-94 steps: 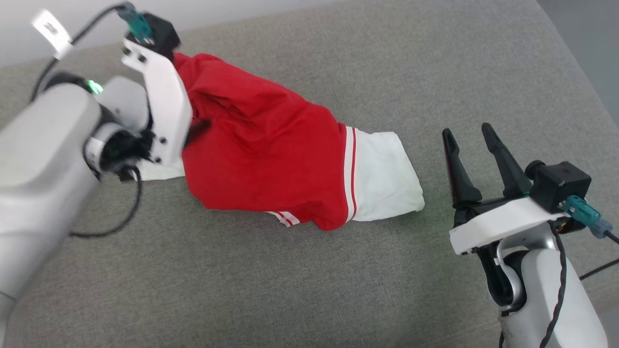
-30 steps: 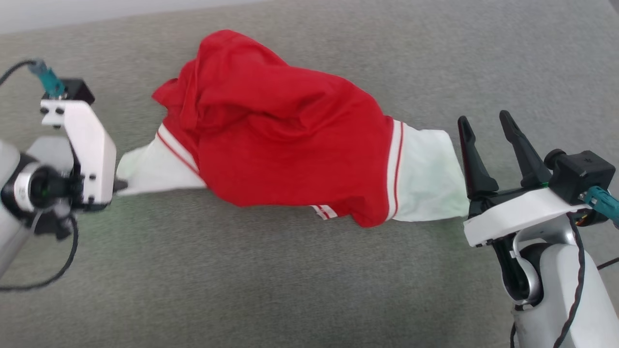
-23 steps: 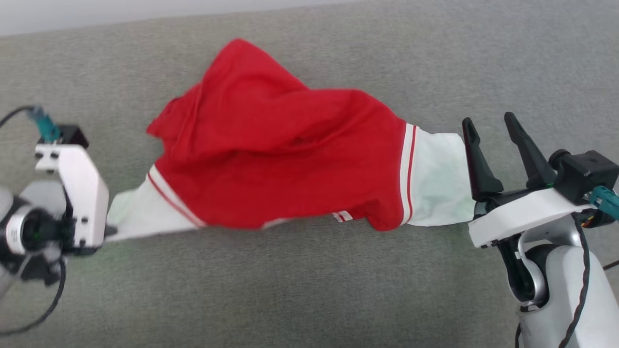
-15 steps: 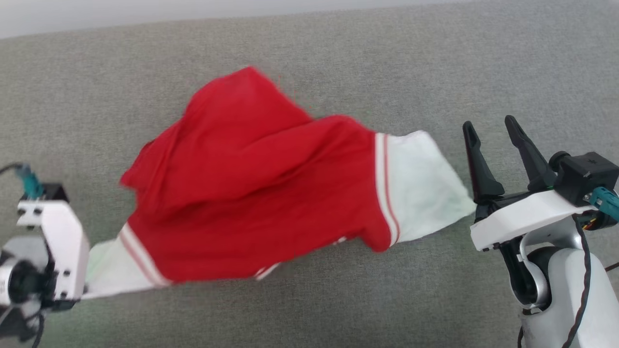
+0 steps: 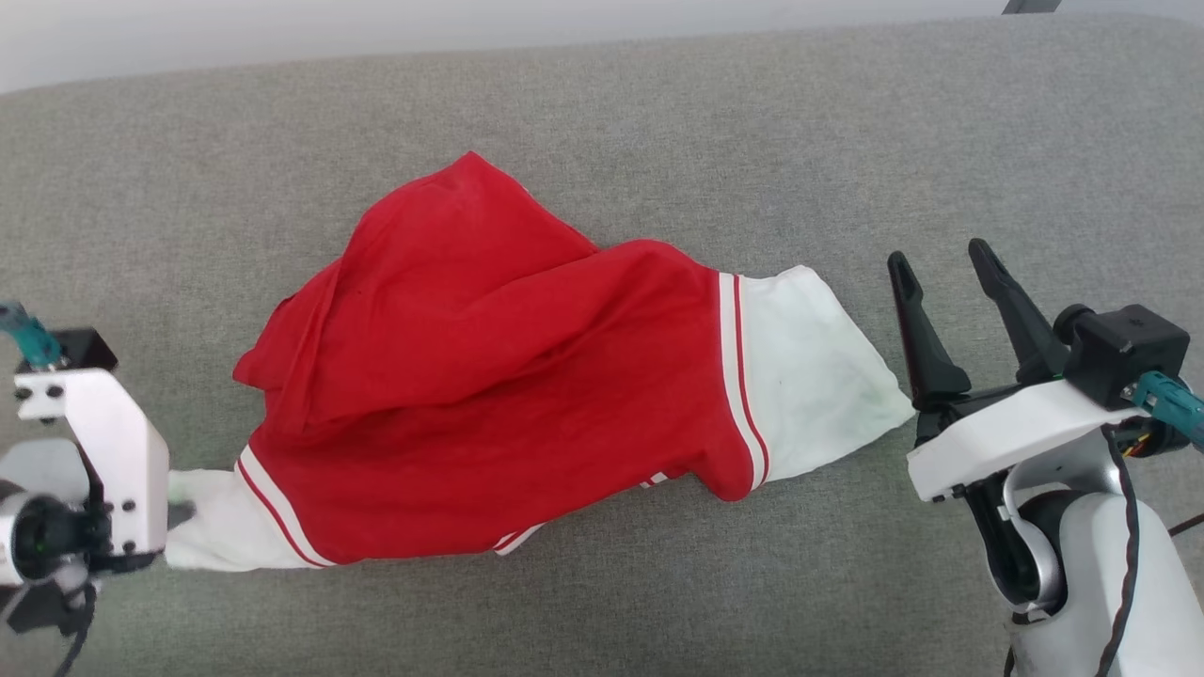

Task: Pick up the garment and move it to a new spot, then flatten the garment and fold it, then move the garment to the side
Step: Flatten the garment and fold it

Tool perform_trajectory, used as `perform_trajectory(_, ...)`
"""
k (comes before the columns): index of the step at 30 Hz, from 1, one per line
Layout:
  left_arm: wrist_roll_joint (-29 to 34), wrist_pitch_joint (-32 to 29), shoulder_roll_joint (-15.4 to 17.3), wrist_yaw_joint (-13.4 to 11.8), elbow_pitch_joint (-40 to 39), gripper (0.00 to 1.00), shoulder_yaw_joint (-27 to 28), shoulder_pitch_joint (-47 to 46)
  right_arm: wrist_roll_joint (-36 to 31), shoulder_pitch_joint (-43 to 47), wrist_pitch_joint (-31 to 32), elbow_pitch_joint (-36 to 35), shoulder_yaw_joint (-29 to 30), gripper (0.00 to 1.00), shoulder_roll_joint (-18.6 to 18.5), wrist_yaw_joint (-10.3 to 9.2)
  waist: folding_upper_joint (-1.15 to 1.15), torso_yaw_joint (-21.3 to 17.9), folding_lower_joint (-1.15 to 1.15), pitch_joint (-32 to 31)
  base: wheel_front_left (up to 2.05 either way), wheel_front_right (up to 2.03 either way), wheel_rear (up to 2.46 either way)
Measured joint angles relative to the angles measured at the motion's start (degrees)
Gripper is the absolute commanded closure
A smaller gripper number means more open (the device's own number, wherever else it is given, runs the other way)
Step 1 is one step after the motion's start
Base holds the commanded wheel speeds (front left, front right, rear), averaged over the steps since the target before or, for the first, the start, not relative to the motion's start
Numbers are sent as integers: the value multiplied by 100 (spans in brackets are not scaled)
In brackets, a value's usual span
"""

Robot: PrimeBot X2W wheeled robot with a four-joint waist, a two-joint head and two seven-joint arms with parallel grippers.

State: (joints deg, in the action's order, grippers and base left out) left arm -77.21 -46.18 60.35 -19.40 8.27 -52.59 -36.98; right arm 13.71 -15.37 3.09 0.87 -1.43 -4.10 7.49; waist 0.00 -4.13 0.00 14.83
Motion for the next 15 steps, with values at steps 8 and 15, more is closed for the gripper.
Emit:
perform_trajectory(8, -37, -147, -131, -111, 325, 0, 18, -144, 42, 40, 54, -46, 5, 0, -9, 0, 0, -7, 0, -2, 0, 0, 0)
perform_trajectory(15, -144, -203, -420, -121, 769, 0, -43, -109, 94, 35, 185, -87, -16, 0, -27, 0, 0, -52, 0, 117, 0, 0, 0)
